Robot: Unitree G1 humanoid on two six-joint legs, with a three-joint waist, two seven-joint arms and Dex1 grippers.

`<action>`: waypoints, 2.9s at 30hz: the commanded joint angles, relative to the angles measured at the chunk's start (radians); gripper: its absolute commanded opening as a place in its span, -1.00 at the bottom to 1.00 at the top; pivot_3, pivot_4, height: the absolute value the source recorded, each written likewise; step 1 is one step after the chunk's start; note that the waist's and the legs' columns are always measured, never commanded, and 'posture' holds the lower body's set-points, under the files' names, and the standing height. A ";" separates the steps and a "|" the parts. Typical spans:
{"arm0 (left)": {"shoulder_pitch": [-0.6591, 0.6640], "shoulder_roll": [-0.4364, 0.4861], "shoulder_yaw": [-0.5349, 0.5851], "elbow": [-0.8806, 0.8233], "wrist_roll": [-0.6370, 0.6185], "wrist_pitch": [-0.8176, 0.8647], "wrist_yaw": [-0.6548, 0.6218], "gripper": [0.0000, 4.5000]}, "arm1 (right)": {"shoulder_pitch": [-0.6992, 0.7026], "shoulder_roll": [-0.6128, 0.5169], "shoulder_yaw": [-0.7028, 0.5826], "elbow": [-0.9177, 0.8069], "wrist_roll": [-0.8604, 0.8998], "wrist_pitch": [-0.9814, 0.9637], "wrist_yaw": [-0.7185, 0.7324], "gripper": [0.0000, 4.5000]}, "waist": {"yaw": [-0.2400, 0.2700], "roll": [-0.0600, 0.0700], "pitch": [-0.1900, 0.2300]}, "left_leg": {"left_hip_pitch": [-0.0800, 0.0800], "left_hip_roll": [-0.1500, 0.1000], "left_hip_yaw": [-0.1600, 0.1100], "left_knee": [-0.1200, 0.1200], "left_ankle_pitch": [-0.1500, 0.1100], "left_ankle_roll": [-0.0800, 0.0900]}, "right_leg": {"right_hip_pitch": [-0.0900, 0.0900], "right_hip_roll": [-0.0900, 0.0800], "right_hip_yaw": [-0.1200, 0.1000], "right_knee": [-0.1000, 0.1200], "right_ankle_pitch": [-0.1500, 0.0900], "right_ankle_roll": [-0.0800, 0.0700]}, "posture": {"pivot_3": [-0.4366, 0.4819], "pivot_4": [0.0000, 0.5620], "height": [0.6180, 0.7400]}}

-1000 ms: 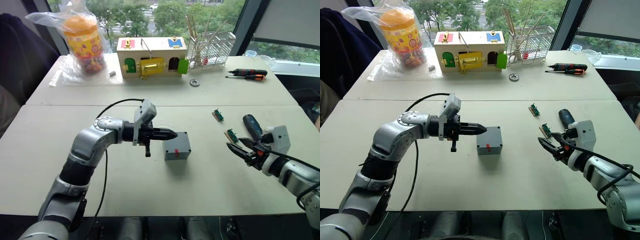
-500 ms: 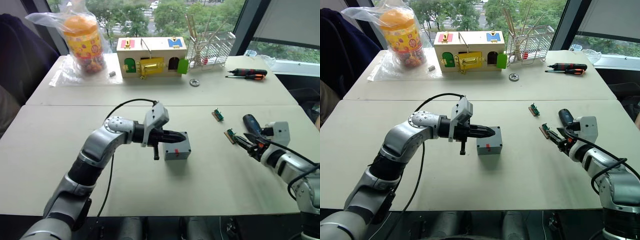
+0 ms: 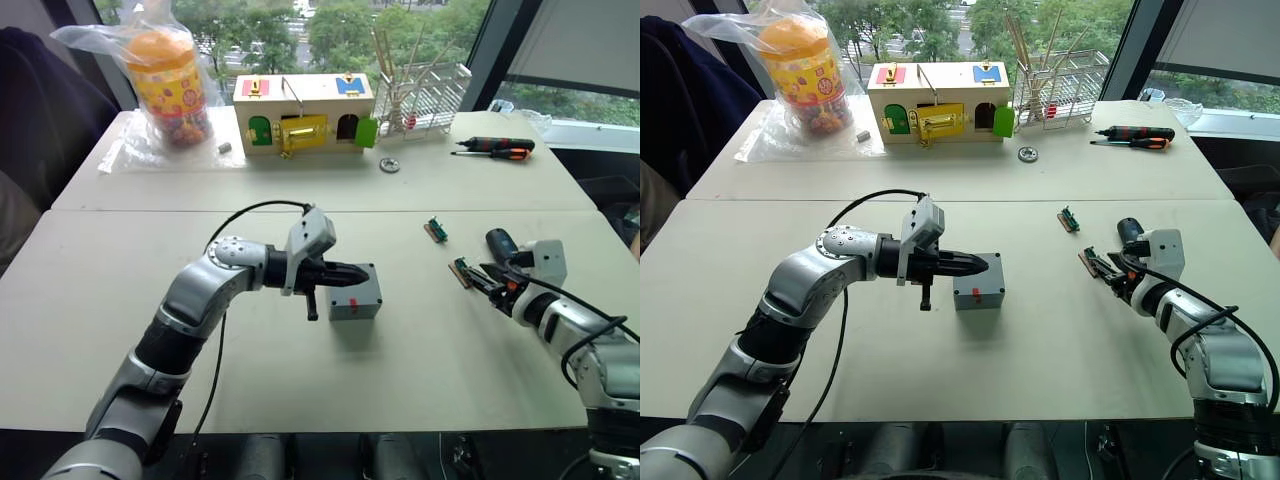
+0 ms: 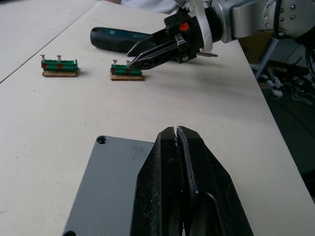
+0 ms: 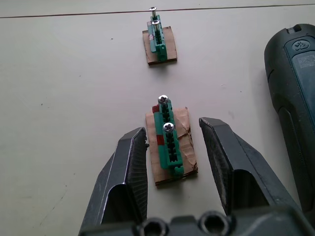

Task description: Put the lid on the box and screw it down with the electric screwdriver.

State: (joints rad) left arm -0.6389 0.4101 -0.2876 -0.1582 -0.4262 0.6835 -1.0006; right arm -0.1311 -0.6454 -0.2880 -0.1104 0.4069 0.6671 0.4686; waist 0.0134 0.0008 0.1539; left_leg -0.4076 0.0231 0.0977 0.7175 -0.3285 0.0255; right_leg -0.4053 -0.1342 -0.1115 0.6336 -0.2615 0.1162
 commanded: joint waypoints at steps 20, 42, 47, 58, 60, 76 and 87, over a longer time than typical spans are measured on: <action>0.005 -0.001 0.018 -0.025 -0.007 -0.016 0.011 -1.00 | -0.044 0.034 -0.002 0.026 -0.034 -0.055 0.005 -0.98 | 0.000 0.000 0.000 | 0.000 0.000 0.000 0.000 0.000 0.000 | 0.000 0.000 0.000 0.000 0.000 0.000 | -0.05 -0.47 0.48; -0.013 0.006 0.075 0.034 -0.017 -0.020 0.007 -1.00 | -0.034 0.034 -0.089 -0.139 0.042 0.011 -0.029 -0.98 | 0.000 0.000 0.000 | 0.000 0.000 0.000 0.000 0.000 0.000 | 0.000 0.000 0.000 0.000 0.000 0.000 | -0.05 -0.47 0.48; -0.011 0.054 0.120 0.073 -0.005 -0.016 0.000 -1.00 | -0.099 0.043 -0.065 -0.232 0.104 0.044 -0.028 -0.98 | -0.002 0.001 0.000 | 0.000 0.000 0.000 0.000 0.000 0.000 | 0.000 0.000 0.000 0.000 0.000 0.000 | -0.05 -0.47 0.48; 0.078 0.159 0.135 -0.022 -0.019 0.022 0.003 -1.00 | -0.209 0.062 0.194 -0.256 0.166 0.093 0.133 -0.98 | 0.003 0.002 0.002 | -0.001 -0.001 0.000 0.001 0.000 -0.001 | 0.000 -0.001 0.000 -0.001 0.000 0.000 | -0.05 -0.47 0.48; 0.089 0.157 0.141 -0.038 -0.025 0.033 0.016 -1.00 | -0.206 0.063 0.214 -0.256 0.160 0.089 0.145 -0.98 | 0.000 0.002 0.002 | -0.001 -0.001 -0.001 0.001 0.000 0.000 | 0.000 -0.001 0.000 -0.001 0.000 0.000 | -0.05 -0.47 0.48; 0.102 0.154 0.142 -0.052 -0.036 0.040 0.051 -1.00 | -0.206 0.073 0.258 -0.225 0.126 0.073 0.169 -0.98 | -0.001 0.002 0.002 | -0.001 0.000 -0.001 0.000 0.000 -0.001 | -0.001 0.000 0.000 0.000 0.000 0.000 | -0.05 -0.47 0.48; 0.104 0.150 0.141 -0.049 -0.034 0.038 0.055 -1.00 | -0.206 0.076 0.280 -0.204 0.106 0.060 0.182 -0.98 | -0.001 0.002 0.002 | -0.001 0.000 -0.001 0.000 0.000 -0.001 | -0.001 0.000 0.000 0.000 0.000 0.000 | -0.05 -0.47 0.48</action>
State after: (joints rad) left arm -0.5251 0.5633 -0.1689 -0.1808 -0.4487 0.7356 -0.9505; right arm -0.3286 -0.5741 -0.0049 -0.2981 0.5135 0.7474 0.6424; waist 0.0121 0.0027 0.1557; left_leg -0.4087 0.0231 0.0971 0.7171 -0.3281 0.0249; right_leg -0.4065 -0.1340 -0.1119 0.6335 -0.2614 0.1165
